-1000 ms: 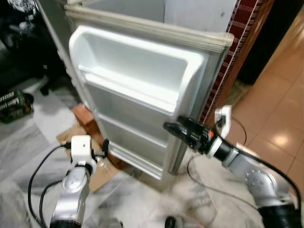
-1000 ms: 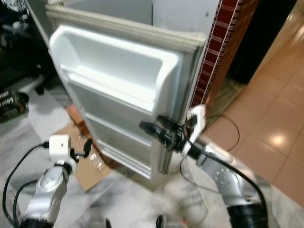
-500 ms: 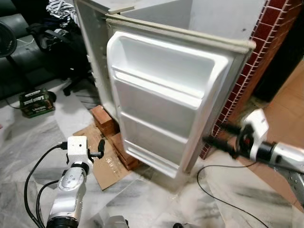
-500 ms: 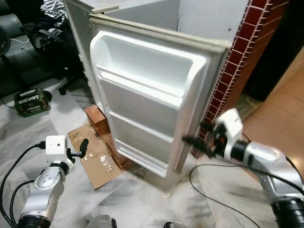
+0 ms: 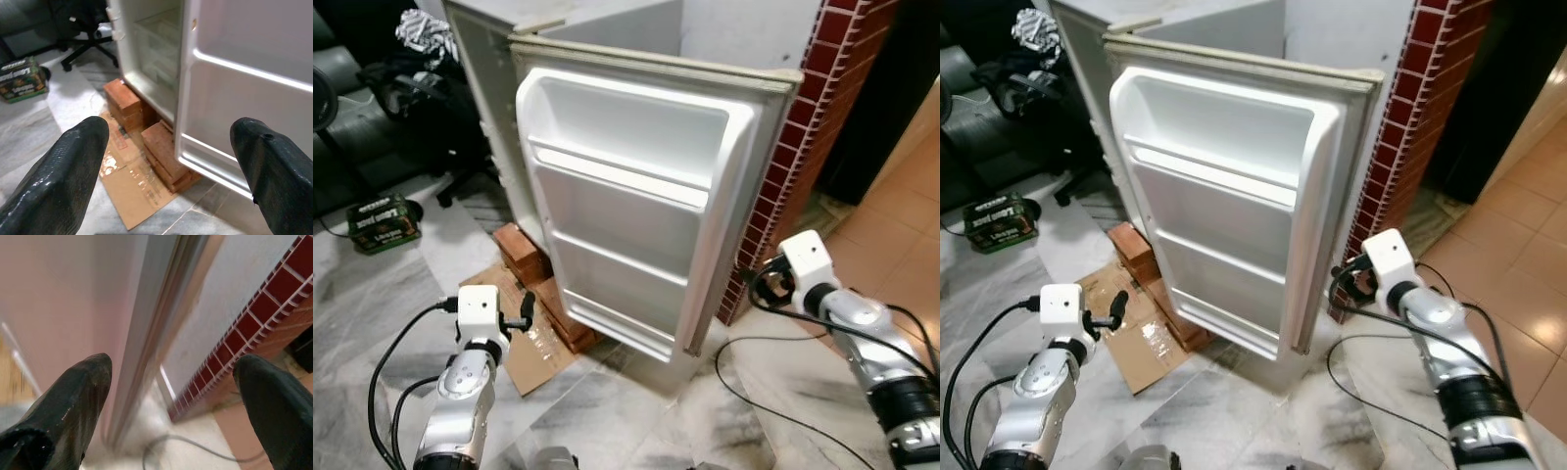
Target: Restocking fridge
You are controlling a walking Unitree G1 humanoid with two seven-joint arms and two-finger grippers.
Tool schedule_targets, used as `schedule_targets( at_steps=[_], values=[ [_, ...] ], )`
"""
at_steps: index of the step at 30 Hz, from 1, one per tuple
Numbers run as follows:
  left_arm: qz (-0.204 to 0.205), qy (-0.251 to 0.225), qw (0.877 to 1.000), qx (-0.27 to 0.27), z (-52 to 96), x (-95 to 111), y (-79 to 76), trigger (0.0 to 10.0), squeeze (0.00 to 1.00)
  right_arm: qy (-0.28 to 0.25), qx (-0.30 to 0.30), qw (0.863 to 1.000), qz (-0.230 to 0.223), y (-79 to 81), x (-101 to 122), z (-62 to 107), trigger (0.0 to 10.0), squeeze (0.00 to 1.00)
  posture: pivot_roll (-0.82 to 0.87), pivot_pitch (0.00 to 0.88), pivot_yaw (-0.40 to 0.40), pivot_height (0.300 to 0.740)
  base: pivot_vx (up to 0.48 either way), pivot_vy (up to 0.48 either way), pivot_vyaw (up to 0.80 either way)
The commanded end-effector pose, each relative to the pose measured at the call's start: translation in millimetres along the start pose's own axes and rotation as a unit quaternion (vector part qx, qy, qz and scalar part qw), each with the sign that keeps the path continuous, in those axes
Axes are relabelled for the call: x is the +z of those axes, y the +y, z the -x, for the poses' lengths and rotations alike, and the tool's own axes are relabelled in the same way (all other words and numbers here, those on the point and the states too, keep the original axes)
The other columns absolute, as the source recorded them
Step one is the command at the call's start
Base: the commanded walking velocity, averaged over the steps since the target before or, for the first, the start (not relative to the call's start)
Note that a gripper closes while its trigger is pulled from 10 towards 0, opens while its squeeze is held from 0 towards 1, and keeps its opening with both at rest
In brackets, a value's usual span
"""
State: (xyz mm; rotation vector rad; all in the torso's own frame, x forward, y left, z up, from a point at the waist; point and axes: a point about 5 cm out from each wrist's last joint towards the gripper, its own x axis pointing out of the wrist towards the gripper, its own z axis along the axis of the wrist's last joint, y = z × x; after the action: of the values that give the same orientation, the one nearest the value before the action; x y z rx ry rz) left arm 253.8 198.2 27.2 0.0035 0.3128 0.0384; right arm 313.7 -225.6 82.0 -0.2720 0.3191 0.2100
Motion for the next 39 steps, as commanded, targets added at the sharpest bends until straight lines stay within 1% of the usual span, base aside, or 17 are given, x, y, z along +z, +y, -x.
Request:
schedule_targets(
  at_steps=[1, 5, 8, 12, 16, 21, 22, 23, 26, 27, 28, 29, 30, 31, 32, 34, 39],
  values=[
    [-0.008, -0.009, 1.0, 0.0, -0.4, 6, 0.9, 10.0, 0.0, -0.031, -0.017, 0.999, -0.01, 2.3, 15, -3.4, 10.0, 0.85, 0.08, 0.034, 0.043, 0.74, 0.0, 0.0, 0.0],
    [-0.01, -0.006, 1.0, -0.005, 0.7, 5, -1.0, 10.0, 0.0, -0.065, 0.008, 0.992, -0.111, 40.7, 26, -12.8, 10.0, 0.85, 0.08, 0.03, 0.042, 0.74, 0.0, 0.0, 0.0],
    [-0.01, -0.006, 1.0, -0.006, 0.5, 5, -1.6, 10.0, 0.0, -0.08, 0.017, 0.988, -0.133, 47.4, 32, -13.9, 10.0, 0.85, 0.08, 0.032, 0.042, 0.74, 0.0, 0.0, 0.0],
    [-0.008, -0.006, 1.0, -0.006, -1.1, 5, -3.0, 10.0, 0.0, -0.127, 0.122, 0.959, -0.224, 69.0, 53, -6.9, 10.0, 0.85, 0.07, 0.028, 0.035, 0.74, 0.0, 0.0, 0.0],
    [-0.003, -0.007, 1.0, -0.004, -0.7, 4, -4.3, 10.0, 0.0, -0.147, 0.219, 0.934, -0.242, 80.0, 59, 7.9, 10.0, 0.84, 0.07, 0.025, 0.03, 0.74, 0.0, 0.0, 0.0],
    [0.0, -0.006, 1.0, -0.005, -0.9, 4, -4.8, 10.0, 0.0, -0.157, 0.266, 0.915, -0.258, 81.9, 63, 17.5, 10.0, 0.82, 0.06, 0.019, 0.032, 0.74, 0.0, 0.0, 0.0],
    [0.0, -0.006, 1.0, -0.006, -1.4, 4, -4.9, 10.0, 0.0, -0.162, 0.288, 0.907, -0.26, 81.9, 65, 22.2, 10.0, 0.75, 0.06, 0.028, 0.032, 0.74, 0.0, 0.0, 0.0],
    [0.0, -0.005, 1.0, -0.006, -2.1, 4, -5.0, 10.0, 0.0, -0.171, 0.334, 0.887, -0.268, 82.8, 69, 33.0, 10.0, 0.36, 0.06, 0.026, 0.031, 0.74, 0.0, 0.0, 0.0],
    [0.001, -0.004, 1.0, -0.008, -3.1, 5, -4.9, 10.0, 0.0, -0.18, 0.448, 0.832, -0.274, 81.1, 73, 66.1, 10.0, 0.31, 0.06, 0.023, 0.033, 0.74, 0.0, 0.0, 0.0],
    [0.001, -0.002, 1.0, -0.008, -3.3, 5, -4.7, 10.0, 0.0, -0.164, 0.453, 0.836, -0.261, 76.8, 66, 69.8, 10.0, 0.27, 0.05, 0.022, 0.035, 0.74, 0.0, 0.0, 0.0],
    [0.003, 0.001, 1.0, -0.009, -3.7, 4, -4.3, 10.0, 0.0, -0.13, 0.433, 0.864, -0.223, 68.8, 50, 68.1, 10.0, 0.26, 0.05, 0.021, 0.036, 0.74, 0.0, 0.0, 0.0],
    [0.003, 0.001, 1.0, -0.009, -3.7, 4, -4.3, 10.0, 0.0, -0.13, 0.433, 0.864, -0.223, 68.8, 50, 68.1, 10.0, 0.26, 0.05, 0.021, 0.036, 0.74, 0.0, 0.0, 0.0],
    [0.003, 0.003, 1.0, -0.01, -3.8, 4, -4.2, 10.0, 0.0, -0.108, 0.416, 0.881, -0.196, 64.2, 40, 65.7, 10.0, 0.26, 0.05, 0.021, 0.036, 0.74, 0.0, 0.0, 0.0],
    [0.002, 0.006, 1.0, -0.012, -3.7, 3, -3.2, 10.0, 0.0, -0.05, 0.362, 0.921, -0.133, 49.7, 14, 57.3, 10.0, 0.24, 0.05, 0.022, 0.039, 0.74, 0.0, 0.0, 0.0],
    [0.002, 0.006, 1.0, -0.012, -3.7, 3, -3.2, 10.0, 0.0, -0.05, 0.362, 0.921, -0.133, 49.7, 14, 57.3, 10.0, 0.24, 0.05, 0.022, 0.039, 0.74, 0.0, 0.0, 0.0],
    [-0.001, 0.008, 1.0, -0.011, -3.6, 3, -1.8, 10.0, 0.0, 0.006, 0.291, 0.953, -0.08, 26.7, -10, 49.2, 10.0, 0.24, 0.05, 0.02, 0.041, 0.74, 0.0, 0.0, 0.0],
    [-0.004, 0.013, 1.0, -0.009, -3.1, 2, 0.2, 10.0, 0.0, 0.049, 0.209, 0.976, -0.033, 4.0, -20, 42.5, 10.0, 0.25, 0.05, 0.02, 0.043, 0.74, 0.0, 0.0, 0.0]
  ],
)
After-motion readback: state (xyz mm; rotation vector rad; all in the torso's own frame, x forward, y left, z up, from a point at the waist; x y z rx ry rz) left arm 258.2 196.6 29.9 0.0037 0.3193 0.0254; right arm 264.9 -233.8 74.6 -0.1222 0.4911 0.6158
